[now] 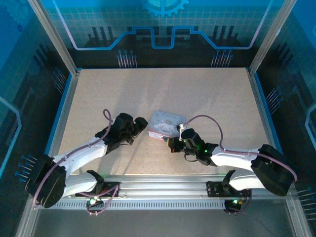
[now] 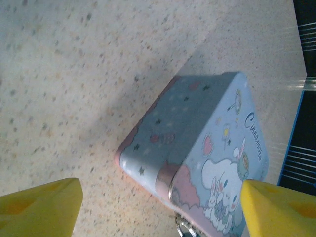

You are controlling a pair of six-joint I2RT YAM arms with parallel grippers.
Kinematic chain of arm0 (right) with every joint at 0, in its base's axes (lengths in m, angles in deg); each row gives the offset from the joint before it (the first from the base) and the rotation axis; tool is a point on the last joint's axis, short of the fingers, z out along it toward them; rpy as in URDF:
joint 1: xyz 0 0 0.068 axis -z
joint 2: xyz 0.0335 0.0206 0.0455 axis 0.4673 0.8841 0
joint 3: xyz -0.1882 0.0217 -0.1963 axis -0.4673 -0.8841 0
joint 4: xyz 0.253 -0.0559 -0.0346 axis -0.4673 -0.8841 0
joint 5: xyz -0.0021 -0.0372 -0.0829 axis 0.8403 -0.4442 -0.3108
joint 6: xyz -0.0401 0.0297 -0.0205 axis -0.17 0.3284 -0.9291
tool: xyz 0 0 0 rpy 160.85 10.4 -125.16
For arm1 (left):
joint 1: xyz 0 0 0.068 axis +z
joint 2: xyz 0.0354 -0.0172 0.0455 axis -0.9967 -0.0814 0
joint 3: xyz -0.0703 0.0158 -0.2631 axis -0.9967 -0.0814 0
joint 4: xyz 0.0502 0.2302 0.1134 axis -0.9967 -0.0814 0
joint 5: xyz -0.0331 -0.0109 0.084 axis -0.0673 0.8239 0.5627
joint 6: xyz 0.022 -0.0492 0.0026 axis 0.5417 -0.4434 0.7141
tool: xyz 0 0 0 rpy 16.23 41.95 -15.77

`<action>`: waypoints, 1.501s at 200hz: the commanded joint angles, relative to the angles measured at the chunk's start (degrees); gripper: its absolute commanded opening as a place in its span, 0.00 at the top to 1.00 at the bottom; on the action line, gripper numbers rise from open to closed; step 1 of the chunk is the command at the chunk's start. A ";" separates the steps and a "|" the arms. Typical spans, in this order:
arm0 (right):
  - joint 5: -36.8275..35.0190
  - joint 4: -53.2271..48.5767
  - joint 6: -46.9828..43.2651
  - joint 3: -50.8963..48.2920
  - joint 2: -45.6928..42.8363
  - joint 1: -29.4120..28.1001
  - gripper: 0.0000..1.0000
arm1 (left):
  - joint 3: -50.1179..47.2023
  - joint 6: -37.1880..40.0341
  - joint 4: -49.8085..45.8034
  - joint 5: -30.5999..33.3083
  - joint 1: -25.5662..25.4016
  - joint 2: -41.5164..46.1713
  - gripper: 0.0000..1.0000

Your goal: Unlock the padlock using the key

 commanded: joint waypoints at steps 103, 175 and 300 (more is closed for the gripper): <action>2.74 -14.78 -23.01 8.18 -2.61 -0.08 1.00 | 20.78 24.57 -8.90 -5.75 0.88 -23.65 0.12; -3.83 -16.71 -45.12 6.09 -3.63 -4.21 1.00 | 20.33 23.01 -7.85 -6.21 1.02 -26.83 0.14; -17.18 -11.56 -60.90 6.64 3.76 -12.60 1.00 | 2.33 9.12 -5.74 -12.04 2.57 3.26 0.19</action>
